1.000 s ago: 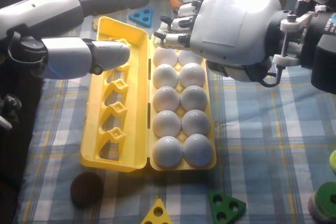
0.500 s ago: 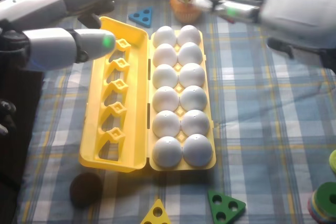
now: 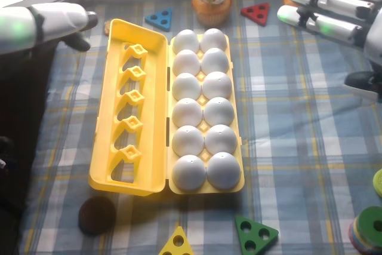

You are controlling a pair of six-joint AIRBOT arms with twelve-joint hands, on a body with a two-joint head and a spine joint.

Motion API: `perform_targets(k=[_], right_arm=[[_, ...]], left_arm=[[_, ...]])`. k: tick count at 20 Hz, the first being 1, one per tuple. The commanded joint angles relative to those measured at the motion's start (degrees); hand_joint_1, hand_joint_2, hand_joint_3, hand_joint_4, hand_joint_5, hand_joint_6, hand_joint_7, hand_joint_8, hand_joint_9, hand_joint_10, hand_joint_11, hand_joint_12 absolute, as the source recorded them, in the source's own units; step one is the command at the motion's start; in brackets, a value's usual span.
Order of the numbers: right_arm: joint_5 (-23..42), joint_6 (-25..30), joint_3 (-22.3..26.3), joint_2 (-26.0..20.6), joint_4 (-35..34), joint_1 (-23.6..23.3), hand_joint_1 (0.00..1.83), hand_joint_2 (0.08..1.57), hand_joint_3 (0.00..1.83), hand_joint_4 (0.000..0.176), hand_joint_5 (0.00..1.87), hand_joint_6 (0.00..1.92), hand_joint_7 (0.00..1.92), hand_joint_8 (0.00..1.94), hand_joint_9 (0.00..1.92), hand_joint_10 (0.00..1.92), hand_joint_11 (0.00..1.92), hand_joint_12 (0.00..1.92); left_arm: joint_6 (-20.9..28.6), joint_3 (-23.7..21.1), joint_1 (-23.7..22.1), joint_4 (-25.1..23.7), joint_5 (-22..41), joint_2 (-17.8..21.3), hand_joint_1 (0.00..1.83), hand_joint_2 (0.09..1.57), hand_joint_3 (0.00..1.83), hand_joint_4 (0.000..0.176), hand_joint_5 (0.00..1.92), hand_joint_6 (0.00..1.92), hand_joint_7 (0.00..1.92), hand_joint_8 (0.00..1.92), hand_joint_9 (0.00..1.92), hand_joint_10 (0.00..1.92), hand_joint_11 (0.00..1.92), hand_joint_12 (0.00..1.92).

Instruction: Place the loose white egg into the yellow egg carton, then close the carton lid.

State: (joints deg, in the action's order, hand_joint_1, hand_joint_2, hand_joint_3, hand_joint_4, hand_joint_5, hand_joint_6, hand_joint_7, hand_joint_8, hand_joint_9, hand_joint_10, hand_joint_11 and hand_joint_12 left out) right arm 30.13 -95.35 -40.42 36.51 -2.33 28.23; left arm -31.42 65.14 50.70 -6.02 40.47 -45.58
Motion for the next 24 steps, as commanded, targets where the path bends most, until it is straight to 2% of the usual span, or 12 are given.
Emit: perform_targets(k=[1, 2, 6, 8, 10, 13, 16, 17, 19, 20, 22, 24], right_arm=[[8.54, -0.29, 0.38, -0.88, 0.14, -0.10, 0.67, 1.31, 0.00, 0.000, 0.00, 0.00, 0.00, 0.00, 0.00, 0.00, 0.00, 0.00], [9.28, -0.29, 0.78, -1.44, 0.05, 0.47, 0.64, 1.32, 0.00, 0.000, 0.00, 0.00, 0.00, 0.00, 0.00, 0.00, 0.00, 0.00], [10.47, -0.29, 0.91, -2.08, -1.33, 1.49, 0.61, 1.30, 0.00, 0.000, 0.00, 0.00, 0.00, 0.00, 0.00, 0.00, 0.00, 0.00], [10.47, -0.29, 0.93, -2.11, -1.59, 1.59, 0.57, 1.30, 0.00, 0.000, 0.00, 0.00, 0.00, 0.00, 0.00, 0.00, 0.00, 0.00], [10.44, -0.29, 0.95, -2.20, -1.84, 1.70, 0.56, 1.30, 0.00, 0.000, 0.00, 0.00, 0.00, 0.00, 0.00, 0.00, 0.03, 0.02], [10.24, -0.29, 1.10, -2.56, -1.98, 1.69, 0.51, 1.30, 0.00, 0.000, 0.00, 0.00, 0.00, 0.00, 0.00, 0.00, 0.00, 0.00], [9.89, -0.30, 1.09, -2.53, -2.04, 1.69, 0.55, 1.30, 0.00, 0.000, 0.00, 0.00, 0.00, 0.00, 0.00, 0.00, 0.00, 0.00], [9.78, -0.30, 1.08, -2.51, -2.12, 1.69, 0.54, 1.30, 0.00, 0.000, 0.00, 0.00, 0.00, 0.00, 0.00, 0.00, 0.00, 0.00], [9.72, -0.30, 1.12, -2.52, -2.12, 1.69, 0.55, 1.31, 0.00, 0.000, 0.00, 0.00, 0.00, 0.00, 0.00, 0.00, 0.00, 0.00], [9.73, -0.30, 1.12, -2.53, -2.11, 1.69, 0.57, 1.30, 0.00, 0.000, 0.00, 0.00, 0.00, 0.00, 0.00, 0.00, 0.00, 0.00], [9.71, -0.30, 1.15, -2.55, -2.11, 1.69, 0.58, 1.30, 0.00, 0.000, 0.00, 0.00, 0.00, 0.00, 0.00, 0.00, 0.00, 0.00], [9.71, -0.30, 1.18, -2.58, -2.11, 1.69, 0.52, 1.32, 0.00, 0.000, 0.00, 0.00, 0.00, 0.00, 0.00, 0.00, 0.00, 0.00]], left_arm=[[2.34, 0.67, 0.51, 2.04, 7.10, -0.09, 0.28, 1.37, 0.00, 0.020, 0.00, 0.00, 0.00, 0.00, 0.17, 0.01, 0.00, 1.24], [3.40, 0.90, 1.94, 2.38, 7.27, -0.29, 0.29, 1.36, 0.00, 0.000, 0.00, 0.00, 0.00, 0.00, 0.20, 0.02, 0.00, 1.32], [4.63, 0.76, 7.66, 6.23, 9.25, -0.51, 0.28, 1.32, 0.00, 0.000, 0.00, 0.00, 0.00, 0.00, 0.26, 0.05, 0.00, 1.50], [5.92, 0.77, 11.72, 8.79, 11.39, -1.00, 0.13, 1.34, 0.01, 0.000, 0.00, 0.00, 0.00, 0.00, 0.29, 0.06, 0.01, 1.52], [8.48, 1.05, 15.32, 9.98, 13.33, -1.57, 0.09, 1.29, 0.00, 0.000, 0.00, 0.00, 0.00, 0.00, 0.41, 0.11, 0.15, 1.51], [11.01, 1.11, 15.43, 6.78, 11.61, -1.78, 0.07, 1.23, 0.00, 0.000, 0.00, 0.00, 0.00, 0.00, 0.53, 0.14, 0.32, 1.39], [13.36, 1.13, 15.27, 4.50, 12.01, -2.00, 0.04, 1.20, 0.00, 0.000, 0.00, 0.00, 0.00, 0.00, 0.53, 0.12, 0.27, 1.39], [13.85, 1.14, 15.00, 3.69, 11.88, -2.13, 0.06, 1.18, 0.00, 0.012, 0.00, 0.00, 0.00, 0.00, 0.53, 0.11, 0.24, 1.39], [15.63, 1.81, 14.46, 1.65, 10.33, -2.77, 0.05, 1.21, 0.00, 0.010, 0.00, 0.00, 0.00, 0.00, 0.53, 0.09, 0.21, 1.33], [16.32, 2.11, 14.39, 1.25, 10.16, -3.14, 0.01, 1.23, 0.01, 0.000, 0.00, 0.00, 0.00, 0.00, 0.53, 0.08, 0.22, 1.31], [16.81, 2.28, 14.09, 0.38, 9.76, -3.65, 0.05, 1.21, 0.00, 0.007, 0.00, 0.00, 0.00, 0.00, 0.54, 0.07, 0.23, 1.25], [18.42, 2.73, 13.19, -1.92, 8.90, -4.52, 0.01, 1.25, 0.01, 0.000, 0.00, 0.00, 0.00, 0.00, 0.52, 0.05, 0.27, 1.31]])
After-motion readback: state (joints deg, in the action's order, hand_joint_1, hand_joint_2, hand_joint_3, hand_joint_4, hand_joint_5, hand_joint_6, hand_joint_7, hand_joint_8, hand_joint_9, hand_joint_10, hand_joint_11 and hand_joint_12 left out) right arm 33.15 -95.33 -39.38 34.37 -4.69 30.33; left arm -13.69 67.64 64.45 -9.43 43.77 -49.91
